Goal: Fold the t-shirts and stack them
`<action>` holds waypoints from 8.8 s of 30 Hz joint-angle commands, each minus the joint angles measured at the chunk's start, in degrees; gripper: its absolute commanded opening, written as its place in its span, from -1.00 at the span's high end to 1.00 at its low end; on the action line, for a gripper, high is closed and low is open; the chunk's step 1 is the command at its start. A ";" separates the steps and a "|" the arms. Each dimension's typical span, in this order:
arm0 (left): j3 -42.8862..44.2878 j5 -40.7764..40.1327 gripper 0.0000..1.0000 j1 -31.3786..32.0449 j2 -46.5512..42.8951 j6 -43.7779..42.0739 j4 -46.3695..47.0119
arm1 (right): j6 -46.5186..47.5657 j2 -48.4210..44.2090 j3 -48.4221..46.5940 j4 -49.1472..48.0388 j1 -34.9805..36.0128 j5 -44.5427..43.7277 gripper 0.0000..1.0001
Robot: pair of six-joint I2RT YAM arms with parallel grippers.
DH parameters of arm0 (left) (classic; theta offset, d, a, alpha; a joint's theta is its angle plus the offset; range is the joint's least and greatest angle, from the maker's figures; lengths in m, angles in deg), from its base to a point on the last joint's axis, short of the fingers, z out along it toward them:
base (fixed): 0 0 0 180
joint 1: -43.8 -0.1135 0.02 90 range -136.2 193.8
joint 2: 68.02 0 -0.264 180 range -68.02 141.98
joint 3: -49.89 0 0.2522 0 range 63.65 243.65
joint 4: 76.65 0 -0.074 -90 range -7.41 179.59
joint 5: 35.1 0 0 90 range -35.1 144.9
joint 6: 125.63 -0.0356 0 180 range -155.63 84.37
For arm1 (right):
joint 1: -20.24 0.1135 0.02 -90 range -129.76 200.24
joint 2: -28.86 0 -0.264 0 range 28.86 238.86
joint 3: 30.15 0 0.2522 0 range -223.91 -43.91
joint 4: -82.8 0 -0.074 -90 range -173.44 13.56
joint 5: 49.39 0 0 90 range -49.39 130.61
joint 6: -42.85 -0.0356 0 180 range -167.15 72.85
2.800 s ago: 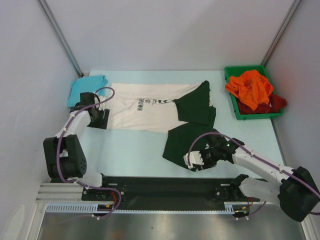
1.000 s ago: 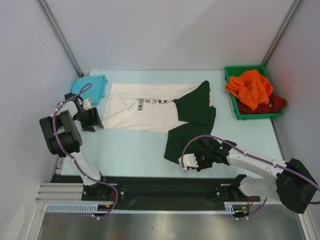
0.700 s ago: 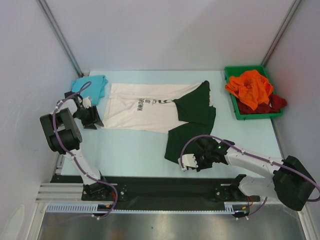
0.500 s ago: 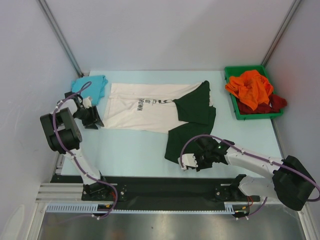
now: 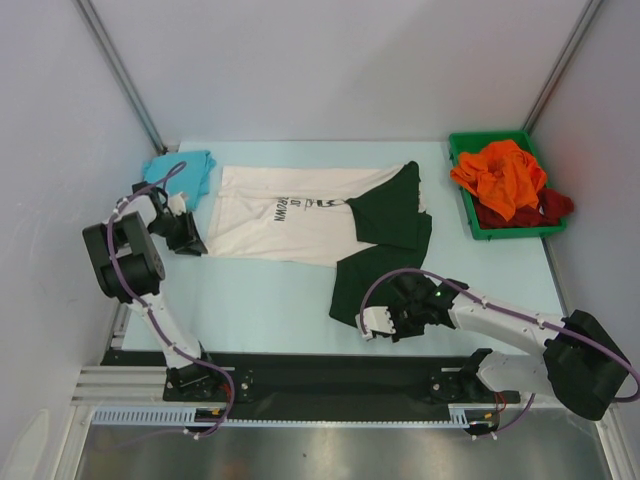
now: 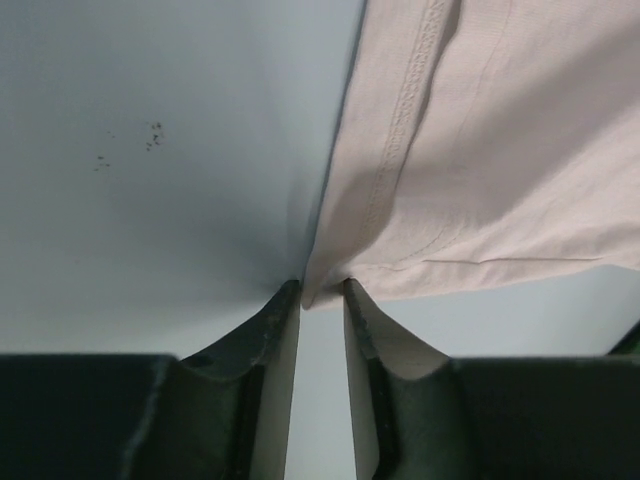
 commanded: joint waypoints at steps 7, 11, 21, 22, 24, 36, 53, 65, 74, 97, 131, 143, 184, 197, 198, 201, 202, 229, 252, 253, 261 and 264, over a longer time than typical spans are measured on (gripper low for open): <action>-7.37 -1.86 0.99 -0.56 -4.77 -3.59 1.68 | -6.47 -2.57 -6.10 0.41 -4.47 0.86 1.00; -11.44 -2.92 0.99 -1.27 -12.16 -4.81 2.66 | -8.94 -5.64 -10.41 4.44 -5.53 1.04 1.00; -12.32 -3.09 0.99 -1.09 -18.06 -5.78 1.07 | -16.40 -13.81 -17.01 13.06 -2.63 -1.68 1.00; -12.23 -2.92 0.99 -1.09 -18.06 -6.04 0.98 | -17.02 -14.52 -17.88 13.50 -2.19 -2.04 1.00; -12.32 -2.04 0.99 -1.18 -17.88 -6.13 0.63 | -18.69 -15.66 -19.03 15.26 -1.84 -2.57 1.00; -11.44 -0.80 0.99 5.85 -19.73 -6.22 -0.34 | -16.06 -11.54 -30.98 9.47 -10.00 -5.91 1.00; 7.89 -0.37 0.99 5.85 -12.71 -4.81 -5.61 | -16.06 -2.23 -40.20 -1.34 -16.25 -10.13 1.00; 17.64 -4.31 0.99 7.26 -5.06 -4.81 -7.63 | -17.20 11.39 -49.88 -9.07 -26.27 -5.64 1.00; 28.63 -6.87 0.99 8.84 3.64 -6.39 -9.65 | -18.78 19.92 -56.20 -11.63 -30.66 -4.15 1.00; 43.05 -17.77 0.99 13.94 14.90 -9.47 -10.09 | -19.22 42.60 -75.54 -11.19 -34.97 -2.04 1.00; 49.21 -28.14 -0.11 17.80 18.86 -5.96 -5.43 | -24.93 61.94 -95.06 -12.67 -35.15 -9.86 0.29; 33.48 -25.60 -0.10 20.44 9.45 -5.43 -4.99 | -19.75 53.66 -82.05 -0.33 -34.27 1.72 -0.11; 29.52 -27.96 0.05 21.06 18.33 -6.84 -5.52 | -15.09 70.20 -91.89 10.87 -30.93 3.23 0.03; 29.25 -27.96 0.06 21.06 17.97 -6.75 -5.17 | -16.32 68.71 -92.60 4.99 -29.62 -0.98 0.99; 29.08 -27.88 0.06 21.06 17.80 -6.66 -5.08 | -15.97 67.92 -92.68 4.37 -29.26 -1.42 0.99; 28.55 -27.79 0.06 21.06 17.62 -6.57 -4.91 | -15.01 66.77 -92.86 1.12 -27.78 -3.35 1.00; 28.46 -27.87 0.06 21.06 17.36 -6.57 -4.99 | -13.87 66.68 -92.95 -0.54 -27.51 -3.88 1.00; 23.82 -19.00 -0.09 20.97 2.96 -21.14 -3.42 | -25.02 48.76 -70.73 -9.35 -26.45 -11.80 0.00; 25.20 -26.03 -0.16 24.57 10.84 -46.65 -10.18 | -27.22 46.73 -68.35 -4.86 -26.45 -10.65 -0.02; 26.52 -26.12 -0.15 24.57 11.46 -46.65 -11.31 | -27.13 46.73 -68.34 -4.86 -26.36 -10.74 -0.02; 25.56 -26.56 -0.11 24.57 12.79 -48.58 -13.78 | -26.78 47.43 -68.69 -5.21 -26.45 -11.36 -0.03; 25.74 -27.61 0.01 24.48 14.10 -48.76 -14.22 | -26.78 48.14 -69.22 -5.21 -26.27 -11.71 -0.02</action>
